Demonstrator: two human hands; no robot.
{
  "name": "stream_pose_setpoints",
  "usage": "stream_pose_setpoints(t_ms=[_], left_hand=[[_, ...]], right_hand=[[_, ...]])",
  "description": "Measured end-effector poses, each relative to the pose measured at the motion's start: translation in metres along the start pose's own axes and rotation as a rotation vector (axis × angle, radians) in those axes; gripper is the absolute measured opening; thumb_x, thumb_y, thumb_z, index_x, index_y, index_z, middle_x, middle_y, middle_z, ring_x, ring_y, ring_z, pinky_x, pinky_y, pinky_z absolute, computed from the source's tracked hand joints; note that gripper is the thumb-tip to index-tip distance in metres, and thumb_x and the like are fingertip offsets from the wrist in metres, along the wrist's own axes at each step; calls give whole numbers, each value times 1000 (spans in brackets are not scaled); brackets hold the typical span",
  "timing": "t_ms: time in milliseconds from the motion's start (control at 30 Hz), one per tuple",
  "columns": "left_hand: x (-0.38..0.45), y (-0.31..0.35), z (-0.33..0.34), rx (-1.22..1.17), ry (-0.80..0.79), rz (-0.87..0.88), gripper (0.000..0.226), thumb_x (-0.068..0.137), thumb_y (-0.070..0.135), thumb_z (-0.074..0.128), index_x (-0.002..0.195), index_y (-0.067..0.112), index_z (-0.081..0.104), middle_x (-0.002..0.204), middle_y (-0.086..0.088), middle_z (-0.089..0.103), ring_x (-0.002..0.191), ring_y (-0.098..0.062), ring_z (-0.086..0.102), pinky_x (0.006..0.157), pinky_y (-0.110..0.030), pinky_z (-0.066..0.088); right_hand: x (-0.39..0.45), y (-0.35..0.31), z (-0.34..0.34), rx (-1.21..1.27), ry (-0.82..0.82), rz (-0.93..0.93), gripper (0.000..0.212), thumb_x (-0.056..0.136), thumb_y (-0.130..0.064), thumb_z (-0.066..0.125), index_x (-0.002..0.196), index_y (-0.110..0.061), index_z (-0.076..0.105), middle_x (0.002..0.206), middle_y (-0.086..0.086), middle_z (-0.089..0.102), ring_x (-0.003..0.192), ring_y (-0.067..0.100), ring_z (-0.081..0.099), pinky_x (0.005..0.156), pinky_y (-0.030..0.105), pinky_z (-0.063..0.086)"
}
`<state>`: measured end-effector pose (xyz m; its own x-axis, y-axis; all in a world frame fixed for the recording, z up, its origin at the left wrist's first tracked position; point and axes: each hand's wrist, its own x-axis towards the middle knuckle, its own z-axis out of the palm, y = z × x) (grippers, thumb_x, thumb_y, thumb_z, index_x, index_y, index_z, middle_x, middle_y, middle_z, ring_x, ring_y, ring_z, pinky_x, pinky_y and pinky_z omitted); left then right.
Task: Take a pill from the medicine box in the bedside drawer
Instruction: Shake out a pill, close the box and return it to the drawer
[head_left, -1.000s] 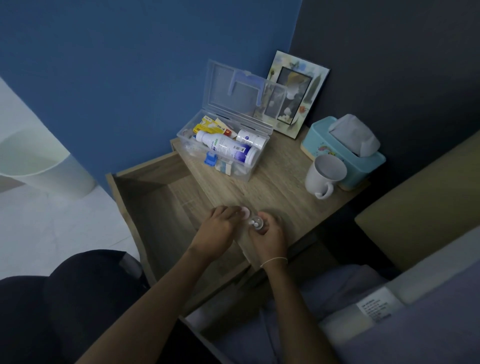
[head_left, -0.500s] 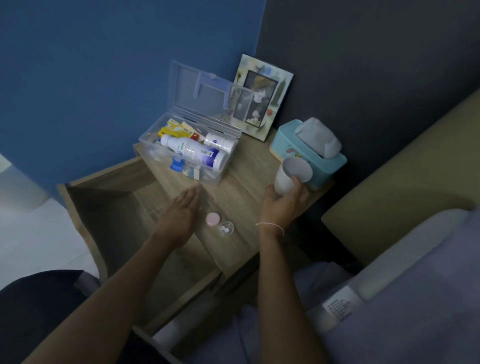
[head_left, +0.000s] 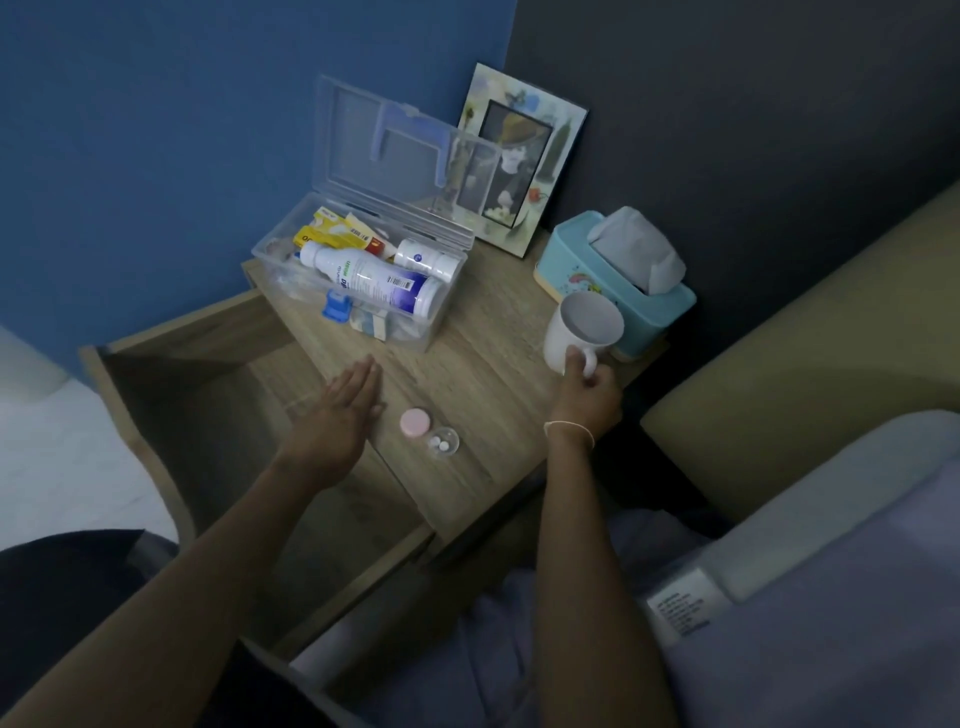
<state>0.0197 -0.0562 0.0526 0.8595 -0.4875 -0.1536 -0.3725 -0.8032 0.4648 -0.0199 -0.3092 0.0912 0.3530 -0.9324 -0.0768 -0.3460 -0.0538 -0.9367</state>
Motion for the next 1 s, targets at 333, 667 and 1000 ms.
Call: stream_pose_setpoints(t_ms=[333, 667, 1000], left_hand=[[4, 3, -4, 52, -89, -18, 56, 103, 30, 24, 152, 11, 2, 162, -7, -3, 150, -20, -3, 124, -38, 3], [-1, 11, -12, 91, -113, -40, 56, 104, 31, 21, 152, 11, 0, 162, -7, -5, 150, -19, -3, 122, -36, 3], [0, 7, -9, 103, -105, -20, 56, 104, 30, 21, 152, 9, 0, 162, -8, -4, 150, -20, -2, 123, -37, 4]], right_hand=[[-25, 3, -2, 32, -157, -86, 26, 84, -29, 70, 81, -4, 72, 85, 6, 70, 90, 24, 65, 83, 28, 49], [-74, 11, 0, -13, -350, -197, 27, 84, -26, 70, 101, -5, 73, 127, 11, 65, 114, 24, 62, 98, 45, 49], [-94, 22, -16, -80, -339, -206, 26, 83, -33, 71, 92, -9, 75, 114, 9, 72, 102, 20, 66, 90, 40, 52]])
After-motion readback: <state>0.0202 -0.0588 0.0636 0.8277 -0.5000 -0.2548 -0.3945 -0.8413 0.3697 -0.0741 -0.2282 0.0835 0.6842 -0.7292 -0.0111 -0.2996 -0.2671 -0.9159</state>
